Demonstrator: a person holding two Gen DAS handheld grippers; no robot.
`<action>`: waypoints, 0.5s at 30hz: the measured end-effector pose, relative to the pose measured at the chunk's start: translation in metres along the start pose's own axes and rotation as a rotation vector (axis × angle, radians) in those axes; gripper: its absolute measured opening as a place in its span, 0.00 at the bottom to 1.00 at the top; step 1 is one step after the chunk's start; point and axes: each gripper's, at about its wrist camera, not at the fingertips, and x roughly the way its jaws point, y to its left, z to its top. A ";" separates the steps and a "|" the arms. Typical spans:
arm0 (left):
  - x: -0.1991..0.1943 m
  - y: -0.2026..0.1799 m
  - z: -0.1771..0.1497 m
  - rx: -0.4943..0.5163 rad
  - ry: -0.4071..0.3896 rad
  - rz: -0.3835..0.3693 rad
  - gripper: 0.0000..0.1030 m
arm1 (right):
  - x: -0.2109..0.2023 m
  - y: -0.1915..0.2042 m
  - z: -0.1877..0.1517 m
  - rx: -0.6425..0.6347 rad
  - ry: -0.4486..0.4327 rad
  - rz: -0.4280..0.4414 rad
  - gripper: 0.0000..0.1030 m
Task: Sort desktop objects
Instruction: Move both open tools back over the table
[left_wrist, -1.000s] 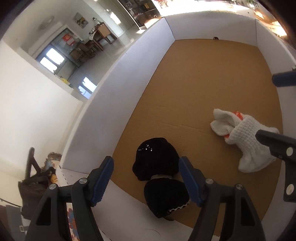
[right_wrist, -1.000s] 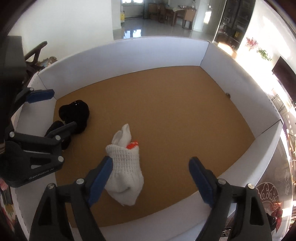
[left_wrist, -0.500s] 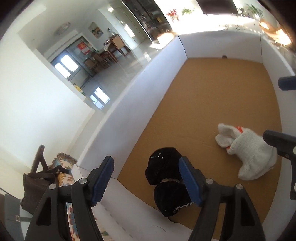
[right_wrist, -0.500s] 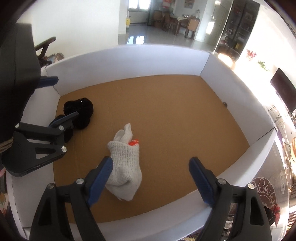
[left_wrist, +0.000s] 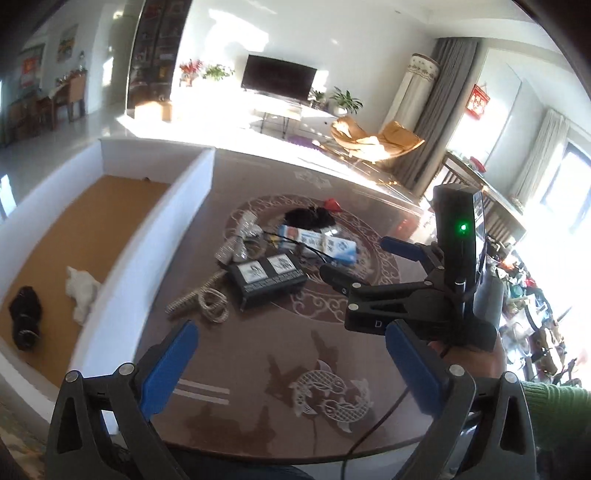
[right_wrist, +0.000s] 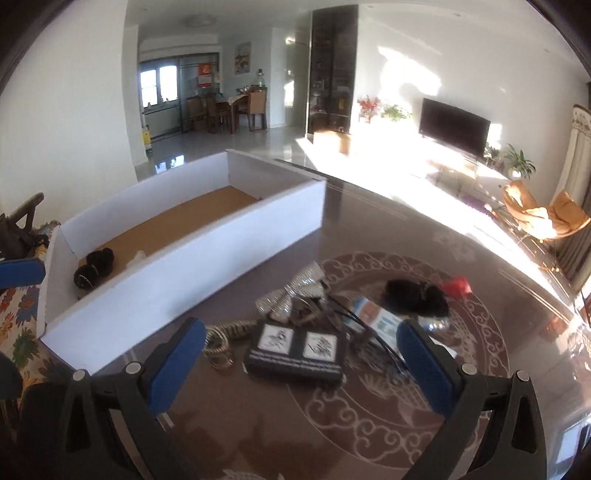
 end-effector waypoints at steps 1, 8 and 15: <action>0.020 -0.013 -0.010 -0.005 0.032 -0.004 1.00 | -0.004 -0.019 -0.020 0.037 0.039 -0.037 1.00; 0.107 -0.030 -0.052 0.060 0.152 0.193 1.00 | -0.006 -0.117 -0.134 0.194 0.258 -0.206 1.00; 0.122 -0.021 -0.042 0.088 0.128 0.272 1.00 | 0.003 -0.124 -0.157 0.218 0.243 -0.212 1.00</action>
